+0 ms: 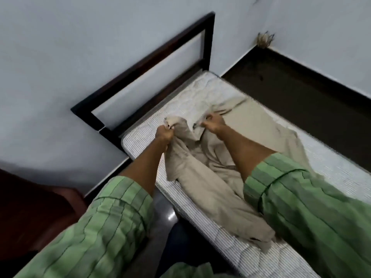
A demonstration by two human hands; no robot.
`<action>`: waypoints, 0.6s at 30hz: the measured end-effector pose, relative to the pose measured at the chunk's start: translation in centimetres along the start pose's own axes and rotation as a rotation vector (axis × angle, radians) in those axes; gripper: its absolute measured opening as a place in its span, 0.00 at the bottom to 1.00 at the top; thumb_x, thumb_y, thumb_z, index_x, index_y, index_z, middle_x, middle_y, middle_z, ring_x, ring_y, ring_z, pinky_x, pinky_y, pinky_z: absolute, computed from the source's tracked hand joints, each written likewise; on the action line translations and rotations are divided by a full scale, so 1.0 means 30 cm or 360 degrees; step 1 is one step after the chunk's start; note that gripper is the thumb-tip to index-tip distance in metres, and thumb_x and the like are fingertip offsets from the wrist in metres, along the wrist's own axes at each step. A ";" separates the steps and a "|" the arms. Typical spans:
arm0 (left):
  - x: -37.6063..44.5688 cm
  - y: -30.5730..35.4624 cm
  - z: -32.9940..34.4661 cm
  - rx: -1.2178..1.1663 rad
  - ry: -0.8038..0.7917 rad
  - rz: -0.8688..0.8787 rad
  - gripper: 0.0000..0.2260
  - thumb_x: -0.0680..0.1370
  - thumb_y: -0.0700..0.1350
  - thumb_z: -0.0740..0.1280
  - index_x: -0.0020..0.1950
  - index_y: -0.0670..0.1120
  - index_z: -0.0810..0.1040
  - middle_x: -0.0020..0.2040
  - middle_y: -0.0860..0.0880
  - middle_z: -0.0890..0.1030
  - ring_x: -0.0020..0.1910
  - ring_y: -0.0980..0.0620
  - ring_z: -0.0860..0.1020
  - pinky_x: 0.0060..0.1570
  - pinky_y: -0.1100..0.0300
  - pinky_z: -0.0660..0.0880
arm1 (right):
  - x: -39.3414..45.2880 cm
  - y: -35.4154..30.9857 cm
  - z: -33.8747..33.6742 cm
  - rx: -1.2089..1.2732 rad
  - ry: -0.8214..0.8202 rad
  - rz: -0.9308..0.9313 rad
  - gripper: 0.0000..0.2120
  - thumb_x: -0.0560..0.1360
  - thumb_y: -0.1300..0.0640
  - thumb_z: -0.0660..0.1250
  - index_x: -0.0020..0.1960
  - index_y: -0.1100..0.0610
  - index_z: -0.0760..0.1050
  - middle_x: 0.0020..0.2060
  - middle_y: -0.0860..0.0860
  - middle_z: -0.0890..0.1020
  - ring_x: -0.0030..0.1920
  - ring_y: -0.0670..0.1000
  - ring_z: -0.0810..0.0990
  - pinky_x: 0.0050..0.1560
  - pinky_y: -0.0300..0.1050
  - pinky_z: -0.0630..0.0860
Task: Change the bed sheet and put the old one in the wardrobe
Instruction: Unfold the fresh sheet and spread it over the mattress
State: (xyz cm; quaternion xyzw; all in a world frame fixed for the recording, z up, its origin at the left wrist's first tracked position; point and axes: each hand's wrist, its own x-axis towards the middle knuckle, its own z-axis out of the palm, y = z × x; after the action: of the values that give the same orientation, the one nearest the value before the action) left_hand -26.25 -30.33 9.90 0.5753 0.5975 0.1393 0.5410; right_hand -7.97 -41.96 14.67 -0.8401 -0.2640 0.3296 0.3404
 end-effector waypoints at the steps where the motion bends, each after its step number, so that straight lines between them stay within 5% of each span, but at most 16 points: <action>1: 0.015 -0.006 -0.002 -0.0013 -0.0013 -0.0027 0.15 0.79 0.45 0.69 0.62 0.38 0.81 0.57 0.40 0.84 0.57 0.42 0.82 0.60 0.48 0.80 | 0.006 0.012 0.102 -0.0018 -0.0190 -0.0001 0.09 0.72 0.61 0.77 0.52 0.60 0.83 0.49 0.58 0.84 0.49 0.53 0.80 0.57 0.51 0.79; 3: 0.073 -0.013 -0.007 -0.0118 -0.0119 -0.0107 0.11 0.81 0.42 0.68 0.59 0.38 0.82 0.52 0.42 0.84 0.52 0.44 0.83 0.54 0.52 0.81 | 0.035 0.034 0.308 0.0009 -0.0431 0.0013 0.03 0.73 0.61 0.76 0.45 0.59 0.85 0.47 0.56 0.87 0.49 0.54 0.84 0.60 0.56 0.80; 6: 0.144 -0.028 -0.031 -0.0248 -0.0295 -0.0266 0.04 0.81 0.38 0.68 0.47 0.42 0.81 0.42 0.47 0.83 0.39 0.50 0.82 0.39 0.60 0.80 | 0.028 0.035 0.499 0.0127 -0.0391 0.0075 0.06 0.75 0.63 0.70 0.46 0.66 0.84 0.46 0.61 0.86 0.48 0.57 0.83 0.55 0.54 0.79; 10: 0.239 -0.106 -0.101 -0.0353 -0.0426 -0.0475 0.08 0.77 0.28 0.64 0.47 0.38 0.81 0.40 0.44 0.84 0.39 0.48 0.82 0.44 0.55 0.81 | 0.012 0.027 0.616 0.0327 -0.0209 0.0203 0.11 0.73 0.55 0.77 0.41 0.61 0.79 0.33 0.52 0.79 0.36 0.47 0.73 0.39 0.45 0.70; 13: 0.269 -0.147 -0.118 -0.0482 -0.0468 -0.0578 0.10 0.76 0.26 0.63 0.49 0.37 0.81 0.44 0.41 0.82 0.41 0.46 0.82 0.49 0.52 0.81 | 0.009 0.046 0.647 0.0374 -0.0072 0.0241 0.17 0.68 0.50 0.81 0.45 0.58 0.76 0.32 0.48 0.76 0.34 0.46 0.73 0.41 0.46 0.73; 18: 0.244 -0.148 -0.117 -0.0568 -0.0420 -0.0608 0.15 0.78 0.27 0.58 0.41 0.42 0.78 0.36 0.46 0.79 0.34 0.53 0.77 0.39 0.58 0.76 | 0.009 0.001 0.669 0.0378 0.0074 0.0170 0.10 0.71 0.51 0.77 0.38 0.52 0.76 0.33 0.47 0.80 0.34 0.48 0.78 0.44 0.53 0.80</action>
State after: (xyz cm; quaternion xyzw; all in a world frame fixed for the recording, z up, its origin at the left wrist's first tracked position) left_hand -29.66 -23.91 4.16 0.3612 0.5854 0.0618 0.7232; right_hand -22.50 -33.80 3.49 -0.8141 -0.1700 0.3568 0.4254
